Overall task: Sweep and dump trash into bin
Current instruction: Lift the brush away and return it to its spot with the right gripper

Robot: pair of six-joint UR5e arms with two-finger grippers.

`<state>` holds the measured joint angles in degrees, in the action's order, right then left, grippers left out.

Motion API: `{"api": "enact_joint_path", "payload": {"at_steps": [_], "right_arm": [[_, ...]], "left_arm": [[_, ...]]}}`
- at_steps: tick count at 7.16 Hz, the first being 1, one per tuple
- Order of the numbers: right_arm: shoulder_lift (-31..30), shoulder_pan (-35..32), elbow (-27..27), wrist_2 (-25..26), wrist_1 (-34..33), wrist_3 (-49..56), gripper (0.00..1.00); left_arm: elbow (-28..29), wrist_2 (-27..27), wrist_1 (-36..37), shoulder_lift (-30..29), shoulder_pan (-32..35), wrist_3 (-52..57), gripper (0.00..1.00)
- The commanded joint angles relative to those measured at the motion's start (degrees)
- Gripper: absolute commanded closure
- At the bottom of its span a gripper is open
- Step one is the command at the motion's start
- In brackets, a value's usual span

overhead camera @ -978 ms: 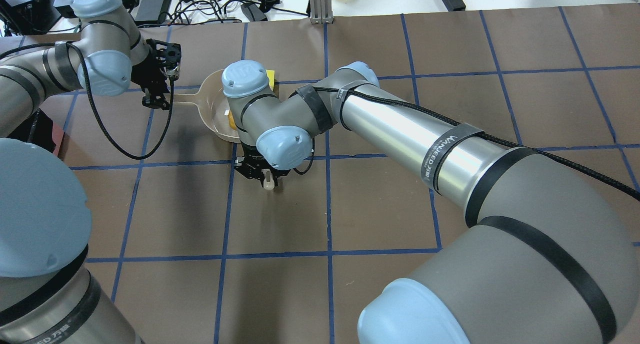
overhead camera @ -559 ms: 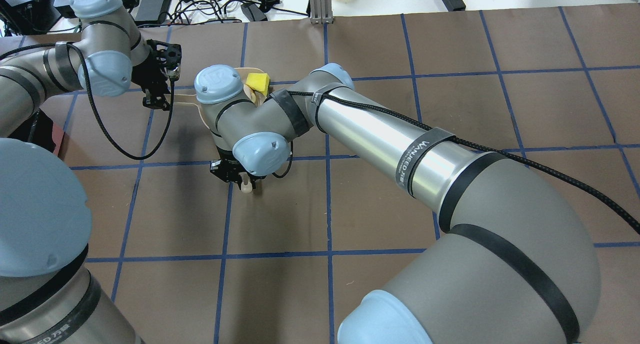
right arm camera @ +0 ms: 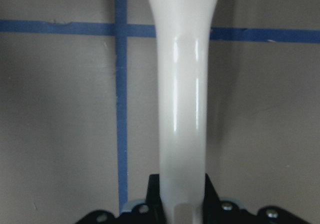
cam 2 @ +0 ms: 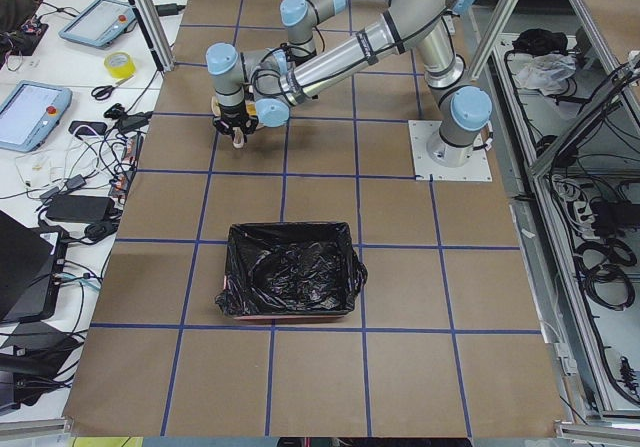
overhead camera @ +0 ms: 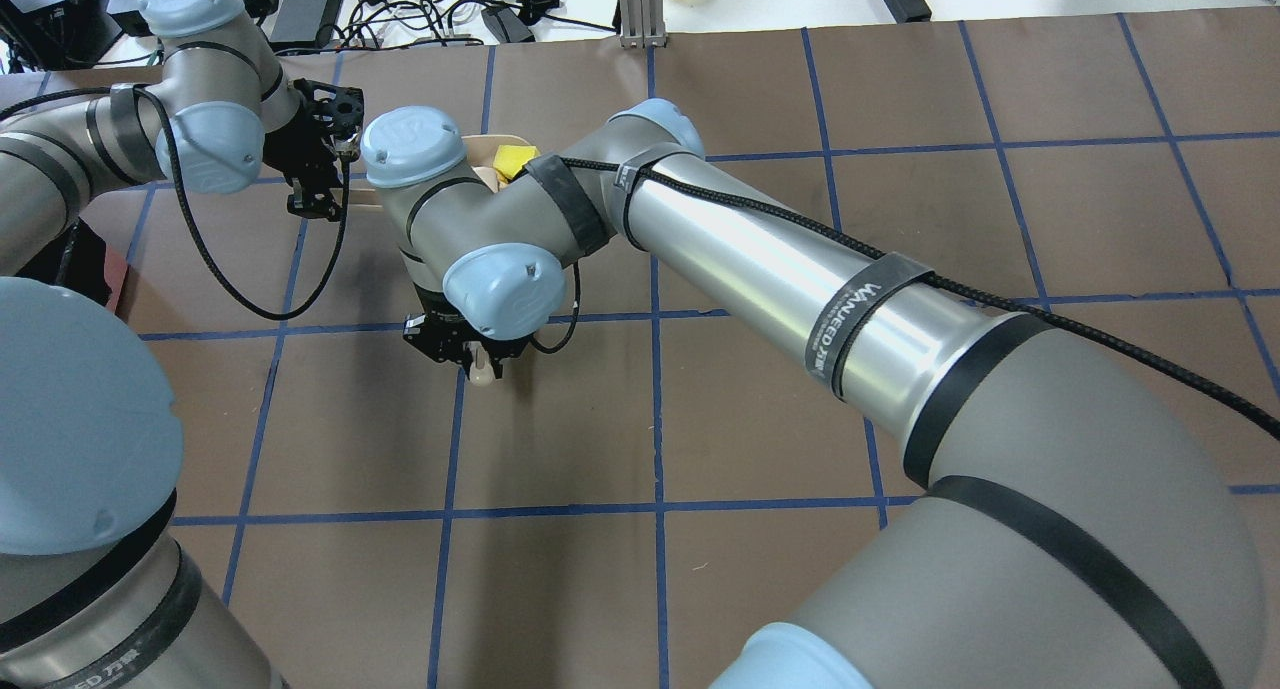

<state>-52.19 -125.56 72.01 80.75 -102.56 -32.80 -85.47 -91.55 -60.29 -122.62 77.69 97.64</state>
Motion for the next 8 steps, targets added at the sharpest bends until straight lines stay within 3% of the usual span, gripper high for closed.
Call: {"api": "enact_joint_path", "payload": {"at_steps": [1, 3, 4, 6, 7, 8], "right_arm": [[-7.0, 5.6, 0.4, 0.1, 9.1, 1.1, 0.94], [-12.7, 14.6, 1.1, 2.1, 19.4, 8.6, 0.95], [-15.3, 21.0, 3.0, 2.2, 20.9, 12.7, 0.95], [-19.5, 34.2, 10.8, 5.2, 20.1, 25.3, 0.95], [-21.2, 39.9, 14.0, 5.3, 18.8, 30.4, 0.95], [-21.4, 46.3, 16.4, 8.8, 17.9, 39.7, 0.95]], "left_arm": [[0.0, 0.1, 0.0, -0.1, 0.0, 0.0, 0.7], [0.5, -0.5, 0.0, -0.3, 0.0, 0.1, 0.7], [0.5, -0.4, 0.0, 0.2, 0.0, 0.1, 0.74], [1.1, 0.3, -1.7, 0.8, -0.5, 0.3, 0.9], [1.1, 3.9, -3.3, 1.8, -1.4, 0.3, 0.92], [1.1, 4.5, -4.5, 3.1, -2.7, 0.7, 0.95]]}}
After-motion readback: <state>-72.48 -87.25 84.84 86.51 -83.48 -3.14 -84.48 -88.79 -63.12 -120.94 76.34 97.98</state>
